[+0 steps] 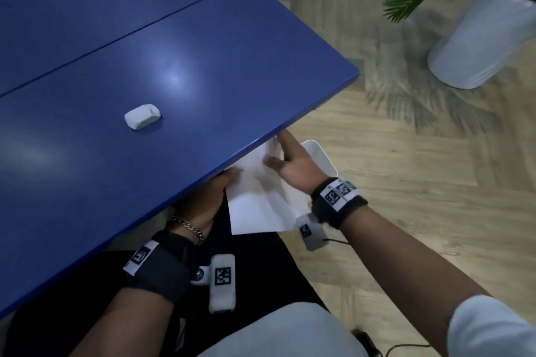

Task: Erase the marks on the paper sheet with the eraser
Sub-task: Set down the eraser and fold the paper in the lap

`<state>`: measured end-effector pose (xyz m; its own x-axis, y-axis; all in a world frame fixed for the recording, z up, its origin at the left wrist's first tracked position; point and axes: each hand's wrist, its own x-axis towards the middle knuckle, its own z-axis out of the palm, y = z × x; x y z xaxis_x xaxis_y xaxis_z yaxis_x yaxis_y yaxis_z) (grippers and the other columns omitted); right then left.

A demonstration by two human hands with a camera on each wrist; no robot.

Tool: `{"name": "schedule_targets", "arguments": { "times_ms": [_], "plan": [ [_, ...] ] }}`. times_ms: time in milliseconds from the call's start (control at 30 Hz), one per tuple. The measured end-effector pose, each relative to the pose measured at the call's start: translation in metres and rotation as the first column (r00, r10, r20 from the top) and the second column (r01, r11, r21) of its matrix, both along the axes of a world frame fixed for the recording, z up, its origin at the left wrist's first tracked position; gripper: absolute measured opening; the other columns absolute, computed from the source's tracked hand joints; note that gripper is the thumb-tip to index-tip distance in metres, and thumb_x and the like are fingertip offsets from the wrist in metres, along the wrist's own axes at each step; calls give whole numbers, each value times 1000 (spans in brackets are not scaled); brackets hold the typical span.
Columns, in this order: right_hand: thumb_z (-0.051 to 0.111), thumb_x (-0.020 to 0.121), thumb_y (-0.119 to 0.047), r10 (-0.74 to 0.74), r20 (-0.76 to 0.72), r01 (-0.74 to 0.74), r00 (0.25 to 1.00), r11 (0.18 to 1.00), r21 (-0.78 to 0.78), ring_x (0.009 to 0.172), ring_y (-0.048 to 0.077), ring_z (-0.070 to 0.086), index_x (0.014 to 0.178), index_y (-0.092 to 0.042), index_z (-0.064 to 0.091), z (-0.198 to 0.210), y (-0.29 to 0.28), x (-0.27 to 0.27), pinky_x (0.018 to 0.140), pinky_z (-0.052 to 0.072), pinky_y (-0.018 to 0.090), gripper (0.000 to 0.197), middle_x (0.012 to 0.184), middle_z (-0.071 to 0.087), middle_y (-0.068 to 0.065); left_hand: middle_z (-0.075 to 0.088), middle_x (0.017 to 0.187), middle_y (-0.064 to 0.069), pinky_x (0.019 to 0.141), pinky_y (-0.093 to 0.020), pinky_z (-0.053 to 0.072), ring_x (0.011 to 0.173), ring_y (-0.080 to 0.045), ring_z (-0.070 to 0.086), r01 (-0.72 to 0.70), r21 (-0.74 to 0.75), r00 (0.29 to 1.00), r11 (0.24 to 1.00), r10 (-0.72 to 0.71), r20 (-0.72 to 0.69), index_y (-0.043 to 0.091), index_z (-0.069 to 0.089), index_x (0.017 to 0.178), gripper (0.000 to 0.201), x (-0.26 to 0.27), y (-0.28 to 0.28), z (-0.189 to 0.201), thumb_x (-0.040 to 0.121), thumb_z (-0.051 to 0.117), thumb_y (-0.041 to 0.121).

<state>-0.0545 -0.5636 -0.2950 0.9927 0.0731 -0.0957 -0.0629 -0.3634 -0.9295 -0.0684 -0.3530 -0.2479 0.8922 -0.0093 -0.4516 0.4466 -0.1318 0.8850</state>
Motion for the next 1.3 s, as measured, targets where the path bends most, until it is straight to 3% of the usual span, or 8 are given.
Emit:
{"name": "schedule_targets", "arguments": {
  "times_ms": [100, 267, 433, 533, 600, 833, 1000, 1300],
  "plan": [
    [70, 94, -13, 81, -254, -113, 964, 987, -114, 124, 11, 58, 150, -30, 54, 36, -29, 8, 97, 47, 19, 61, 144, 63, -8, 75, 91, 1, 99, -44, 55, 95, -25, 70, -20, -62, 999, 998, 17, -47, 20, 77, 80, 18, -6, 0, 17, 92, 73, 6],
    [71, 100, -29, 257, -405, -353, 877, 918, -182, 89, 12, 76, 109, -22, 78, 68, -68, -6, 89, 61, 33, 14, 102, 82, -6, 72, 66, 24, 63, -8, 53, 65, 8, 69, -3, -74, 998, 997, 8, 65, 17, 67, 84, 30, -14, 8, 32, 101, 59, -7],
    [68, 103, -26, 197, -399, -281, 896, 946, -163, 57, 17, 54, 79, -13, 67, 108, -102, -43, 62, 43, 29, 27, 65, 63, -2, 68, 58, 22, 81, -30, 51, 74, -5, 63, 20, -21, 988, 1000, -23, -155, 27, 68, 83, 32, -5, 37, 12, 111, 52, 23],
    [70, 101, -23, 128, -423, -160, 897, 986, -41, 79, 29, 63, 96, -6, 79, 127, -121, -60, 77, 48, 42, 20, 94, 77, 27, 58, 45, 13, 57, -18, 42, 43, 1, 53, 18, 57, 992, 998, -11, -126, 22, 65, 49, 65, -14, 41, 20, 111, 46, 25],
    [68, 100, -16, 87, -460, -29, 884, 991, 131, 96, 35, 72, 117, 1, 76, 138, -128, -71, 88, 57, 46, 25, 119, 74, 32, 59, 46, 5, 47, -16, 38, 42, -6, 53, 57, 68, 995, 996, -51, -90, 14, 59, 61, 54, -26, 30, 41, 111, 40, 20],
    [57, 106, -10, -31, -571, 206, 820, 947, 245, 107, 35, 75, 127, 4, 70, 158, -123, -122, 87, 65, 39, 29, 128, 74, 24, 80, 104, -18, 91, -40, 59, 99, -33, 78, 296, -219, 863, 930, -359, -355, 9, 70, 110, 82, -69, 12, 79, 99, 28, 79],
    [56, 108, -10, -146, -582, 310, 800, 931, 193, 116, 43, 73, 127, 5, 71, 166, -102, -171, 100, 58, 49, 28, 126, 75, 24, 79, 110, -17, 90, -39, 61, 92, -30, 78, 437, -333, 795, 836, -531, -292, 1, 70, 128, 65, -111, 8, 96, 98, 58, 58],
    [58, 107, -17, -44, -378, 96, 925, 988, 120, 117, 33, 75, 131, -12, 74, 262, -37, -241, 97, 59, 47, 29, 129, 77, 9, 82, 106, 4, 90, -33, 57, 101, -18, 78, 665, 55, 744, 745, -667, 32, 16, 83, 104, 15, -119, 61, 163, 97, 78, 29]
  ]
}}
